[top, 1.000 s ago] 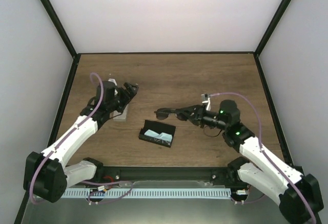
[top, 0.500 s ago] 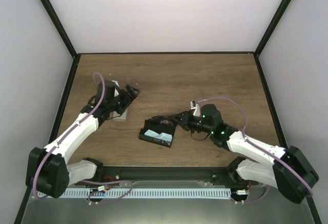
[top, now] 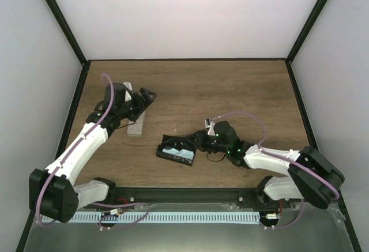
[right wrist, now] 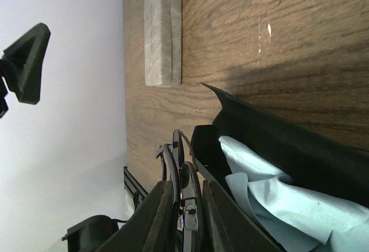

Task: Organize the sunglasses
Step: Place the sunglasses in the sunglasses case.

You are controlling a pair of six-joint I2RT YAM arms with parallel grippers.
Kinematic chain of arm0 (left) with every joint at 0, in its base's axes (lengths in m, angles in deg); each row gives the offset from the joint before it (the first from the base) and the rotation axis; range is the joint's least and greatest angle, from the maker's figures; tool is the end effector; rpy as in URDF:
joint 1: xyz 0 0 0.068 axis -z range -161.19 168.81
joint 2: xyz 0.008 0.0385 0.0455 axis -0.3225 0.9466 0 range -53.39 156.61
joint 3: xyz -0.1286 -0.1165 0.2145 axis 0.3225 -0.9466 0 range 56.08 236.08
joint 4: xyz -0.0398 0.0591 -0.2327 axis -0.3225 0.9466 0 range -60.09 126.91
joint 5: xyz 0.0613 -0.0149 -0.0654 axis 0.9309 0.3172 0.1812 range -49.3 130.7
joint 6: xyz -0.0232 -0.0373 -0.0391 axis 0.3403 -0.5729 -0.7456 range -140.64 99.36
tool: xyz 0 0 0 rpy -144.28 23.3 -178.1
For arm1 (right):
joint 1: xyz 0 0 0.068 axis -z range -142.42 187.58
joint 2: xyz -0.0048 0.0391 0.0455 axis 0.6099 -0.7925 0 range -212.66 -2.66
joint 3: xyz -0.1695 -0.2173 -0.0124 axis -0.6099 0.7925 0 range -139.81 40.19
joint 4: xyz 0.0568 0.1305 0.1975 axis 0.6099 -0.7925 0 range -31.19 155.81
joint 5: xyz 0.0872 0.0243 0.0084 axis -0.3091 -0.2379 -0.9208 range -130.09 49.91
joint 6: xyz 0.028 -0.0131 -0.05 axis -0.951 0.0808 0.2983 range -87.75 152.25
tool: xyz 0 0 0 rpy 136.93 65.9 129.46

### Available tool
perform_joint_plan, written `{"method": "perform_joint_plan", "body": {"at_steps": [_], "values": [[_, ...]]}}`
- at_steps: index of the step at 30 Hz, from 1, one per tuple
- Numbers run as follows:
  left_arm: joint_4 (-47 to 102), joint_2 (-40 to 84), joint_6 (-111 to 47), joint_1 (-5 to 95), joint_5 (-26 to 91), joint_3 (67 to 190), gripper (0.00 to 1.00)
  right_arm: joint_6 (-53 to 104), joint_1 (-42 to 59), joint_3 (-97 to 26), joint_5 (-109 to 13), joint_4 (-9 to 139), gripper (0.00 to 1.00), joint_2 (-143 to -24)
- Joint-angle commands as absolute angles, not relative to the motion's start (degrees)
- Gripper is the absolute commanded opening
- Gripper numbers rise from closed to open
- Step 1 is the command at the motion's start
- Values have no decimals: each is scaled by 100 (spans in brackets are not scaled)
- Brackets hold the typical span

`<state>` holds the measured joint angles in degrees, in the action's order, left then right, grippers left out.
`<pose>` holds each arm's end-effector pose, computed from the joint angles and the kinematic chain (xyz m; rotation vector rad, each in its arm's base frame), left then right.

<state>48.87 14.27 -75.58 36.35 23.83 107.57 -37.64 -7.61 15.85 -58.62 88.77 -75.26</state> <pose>0.2305 -0.0859 0.2894 -0.5802 2.2756 -0.9985 0.1586 0.1788 0.1911 0.2678 2.3681 1.4745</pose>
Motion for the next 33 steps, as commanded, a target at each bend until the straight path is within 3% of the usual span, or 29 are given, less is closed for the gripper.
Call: {"method": "perform_joint_plan", "body": {"at_steps": [1, 33], "values": [[5049, 1428, -7404, 3611, 2224, 10811, 100, -3710, -954, 1558, -5616, 9220, 15, -7722], [4959, 1469, -7415, 3587, 2060, 10732, 100, -3518, -1269, 1136, -5808, 9239, 15, -8871]]}}
